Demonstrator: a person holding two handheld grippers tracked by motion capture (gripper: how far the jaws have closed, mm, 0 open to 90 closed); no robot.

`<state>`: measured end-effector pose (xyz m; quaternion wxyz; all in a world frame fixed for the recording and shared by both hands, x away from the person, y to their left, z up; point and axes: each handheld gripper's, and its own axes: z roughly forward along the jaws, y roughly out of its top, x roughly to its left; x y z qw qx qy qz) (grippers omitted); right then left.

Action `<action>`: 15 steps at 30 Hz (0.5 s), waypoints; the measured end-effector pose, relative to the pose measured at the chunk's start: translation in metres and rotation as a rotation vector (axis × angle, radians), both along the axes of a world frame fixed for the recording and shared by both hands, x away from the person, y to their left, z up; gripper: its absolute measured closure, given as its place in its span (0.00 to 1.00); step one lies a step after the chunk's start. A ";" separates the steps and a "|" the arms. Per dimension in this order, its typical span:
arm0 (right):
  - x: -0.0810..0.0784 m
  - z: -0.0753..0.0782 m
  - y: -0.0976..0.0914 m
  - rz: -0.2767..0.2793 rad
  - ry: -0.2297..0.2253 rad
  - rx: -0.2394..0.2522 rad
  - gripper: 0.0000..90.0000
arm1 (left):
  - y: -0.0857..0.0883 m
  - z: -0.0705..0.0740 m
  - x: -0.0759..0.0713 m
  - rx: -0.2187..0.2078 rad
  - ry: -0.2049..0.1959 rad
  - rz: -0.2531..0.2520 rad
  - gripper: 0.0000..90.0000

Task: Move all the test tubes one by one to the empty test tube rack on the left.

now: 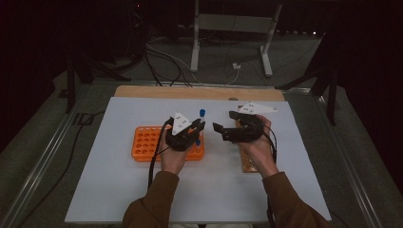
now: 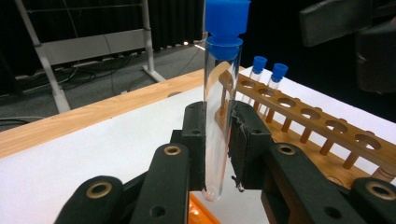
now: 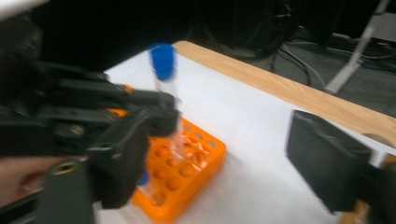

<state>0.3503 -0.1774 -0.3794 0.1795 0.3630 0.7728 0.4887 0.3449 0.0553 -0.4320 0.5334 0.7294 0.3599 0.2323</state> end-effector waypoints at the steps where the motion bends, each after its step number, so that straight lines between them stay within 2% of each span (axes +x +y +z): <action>1: 0.000 -0.001 -0.001 -0.005 0.000 -0.007 0.16 | 0.002 0.000 0.000 -0.003 0.001 0.004 0.87; 7: -0.002 -0.007 -0.011 -0.022 0.004 -0.020 0.04 | 0.018 -0.003 -0.002 -0.006 0.019 0.035 0.87; 15: -0.007 -0.012 -0.029 -0.021 0.003 0.015 0.00 | 0.040 -0.009 -0.009 -0.026 0.040 0.053 0.87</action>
